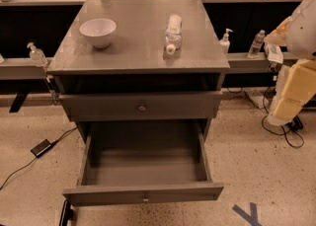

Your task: Close middle drawer

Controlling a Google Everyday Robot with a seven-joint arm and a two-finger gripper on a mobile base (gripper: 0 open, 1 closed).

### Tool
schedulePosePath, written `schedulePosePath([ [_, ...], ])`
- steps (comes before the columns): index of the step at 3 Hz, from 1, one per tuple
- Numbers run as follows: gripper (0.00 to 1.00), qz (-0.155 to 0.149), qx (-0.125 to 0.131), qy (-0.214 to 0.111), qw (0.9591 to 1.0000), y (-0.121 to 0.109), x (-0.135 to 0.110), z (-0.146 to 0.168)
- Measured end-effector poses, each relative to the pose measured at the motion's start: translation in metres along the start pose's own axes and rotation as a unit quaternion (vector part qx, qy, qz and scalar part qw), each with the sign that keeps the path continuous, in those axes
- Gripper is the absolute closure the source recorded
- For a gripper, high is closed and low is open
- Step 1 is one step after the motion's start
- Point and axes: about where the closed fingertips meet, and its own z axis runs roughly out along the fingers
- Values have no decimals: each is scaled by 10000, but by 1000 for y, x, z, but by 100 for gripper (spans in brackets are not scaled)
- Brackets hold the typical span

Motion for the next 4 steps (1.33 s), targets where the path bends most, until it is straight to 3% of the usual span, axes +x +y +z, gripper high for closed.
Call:
schedulePosePath([
  [1, 0, 2, 13, 3, 10000, 0, 0, -1],
  [2, 0, 137, -266, -136, 9995, 13, 3, 29],
  [3, 0, 356, -878, -761, 9926, 59, 2, 109],
  [4, 0, 495, -1223, -1088, 9853, 87, 3, 176],
])
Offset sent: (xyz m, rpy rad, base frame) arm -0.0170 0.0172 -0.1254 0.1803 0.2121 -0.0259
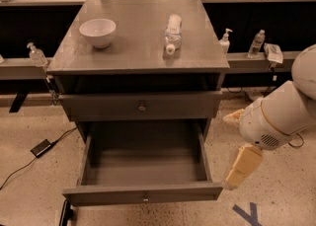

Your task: Close middle drawer

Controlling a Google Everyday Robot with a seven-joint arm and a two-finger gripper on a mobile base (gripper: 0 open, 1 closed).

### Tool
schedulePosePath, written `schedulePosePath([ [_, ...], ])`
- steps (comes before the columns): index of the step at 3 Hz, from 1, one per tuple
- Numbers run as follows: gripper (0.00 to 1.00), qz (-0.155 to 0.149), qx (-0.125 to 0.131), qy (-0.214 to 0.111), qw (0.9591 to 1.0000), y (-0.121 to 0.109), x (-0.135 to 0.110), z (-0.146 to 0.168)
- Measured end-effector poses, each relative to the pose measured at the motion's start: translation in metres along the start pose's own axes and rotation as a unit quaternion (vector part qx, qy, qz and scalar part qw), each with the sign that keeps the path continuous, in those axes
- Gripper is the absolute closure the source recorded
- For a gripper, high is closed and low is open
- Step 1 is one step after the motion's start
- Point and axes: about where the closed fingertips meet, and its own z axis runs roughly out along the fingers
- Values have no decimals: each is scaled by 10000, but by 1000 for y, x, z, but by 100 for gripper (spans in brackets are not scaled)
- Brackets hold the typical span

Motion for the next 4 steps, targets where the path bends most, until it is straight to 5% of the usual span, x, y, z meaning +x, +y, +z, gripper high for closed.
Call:
schedulePosePath([
  [1, 0, -8, 5, 7, 10000, 0, -1, -2],
  [2, 0, -173, -508, -278, 9982, 10, -6, 31],
  [3, 0, -324, -1321, -882, 9868, 35, -7, 102],
  [4, 0, -237, -2070, -1322, 9691, 64, -4, 179],
])
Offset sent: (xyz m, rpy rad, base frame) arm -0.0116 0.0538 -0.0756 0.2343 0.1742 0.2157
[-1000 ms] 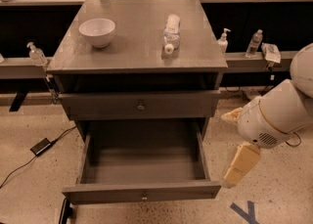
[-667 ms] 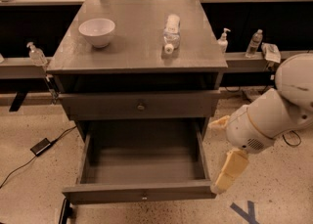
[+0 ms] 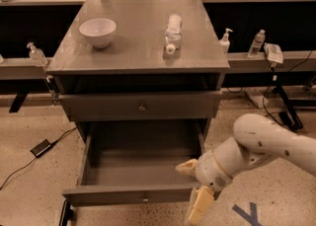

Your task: Close middle drawer

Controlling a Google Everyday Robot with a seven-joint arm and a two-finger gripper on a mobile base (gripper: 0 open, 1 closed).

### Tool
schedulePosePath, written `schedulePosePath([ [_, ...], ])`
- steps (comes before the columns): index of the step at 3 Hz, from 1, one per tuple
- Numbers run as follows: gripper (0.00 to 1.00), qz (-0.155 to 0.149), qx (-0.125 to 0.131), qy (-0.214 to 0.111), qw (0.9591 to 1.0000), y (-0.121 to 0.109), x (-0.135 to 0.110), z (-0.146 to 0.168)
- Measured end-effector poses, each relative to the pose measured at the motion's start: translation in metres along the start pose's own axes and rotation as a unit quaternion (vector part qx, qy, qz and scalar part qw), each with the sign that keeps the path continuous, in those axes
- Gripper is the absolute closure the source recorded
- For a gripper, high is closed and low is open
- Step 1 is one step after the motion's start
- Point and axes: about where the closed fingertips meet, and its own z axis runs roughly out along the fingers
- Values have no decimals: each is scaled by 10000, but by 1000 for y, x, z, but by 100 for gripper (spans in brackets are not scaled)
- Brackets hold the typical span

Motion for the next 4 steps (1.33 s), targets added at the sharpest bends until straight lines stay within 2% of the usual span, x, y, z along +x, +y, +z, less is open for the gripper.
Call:
schedulePosePath([
  [1, 0, 317, -610, -330, 9971, -5, 42, 80],
  [2, 0, 617, -864, -475, 9932, -8, 71, 115],
  [3, 0, 1165, -985, -570, 9866, -6, 116, 145],
  [4, 0, 1355, -1073, -613, 9830, -3, 131, 158],
])
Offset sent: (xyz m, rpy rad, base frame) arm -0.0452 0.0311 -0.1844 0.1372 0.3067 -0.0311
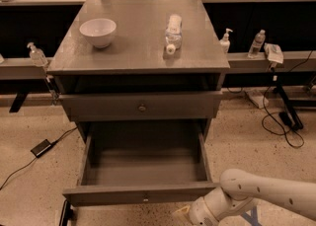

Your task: Close middle drawer

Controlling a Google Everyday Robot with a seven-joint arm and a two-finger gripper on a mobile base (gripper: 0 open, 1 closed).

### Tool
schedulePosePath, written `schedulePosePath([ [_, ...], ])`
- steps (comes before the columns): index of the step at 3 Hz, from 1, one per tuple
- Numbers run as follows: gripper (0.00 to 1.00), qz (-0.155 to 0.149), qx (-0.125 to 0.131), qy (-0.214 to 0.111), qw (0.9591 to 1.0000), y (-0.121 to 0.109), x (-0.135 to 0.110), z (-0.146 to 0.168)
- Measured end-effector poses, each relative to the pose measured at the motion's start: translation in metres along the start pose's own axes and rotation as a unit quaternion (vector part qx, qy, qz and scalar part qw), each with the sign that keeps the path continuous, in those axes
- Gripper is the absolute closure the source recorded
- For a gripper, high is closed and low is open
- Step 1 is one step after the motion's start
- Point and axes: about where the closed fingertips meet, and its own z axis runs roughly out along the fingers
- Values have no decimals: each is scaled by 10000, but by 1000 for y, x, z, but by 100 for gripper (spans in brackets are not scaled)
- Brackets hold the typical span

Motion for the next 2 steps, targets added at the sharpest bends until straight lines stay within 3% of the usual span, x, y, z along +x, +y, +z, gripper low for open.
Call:
schedulePosePath([
  [1, 0, 5, 0, 3, 10000, -1, 1, 1],
  [2, 4, -568, 197, -248, 9979, -15, 12, 13],
])
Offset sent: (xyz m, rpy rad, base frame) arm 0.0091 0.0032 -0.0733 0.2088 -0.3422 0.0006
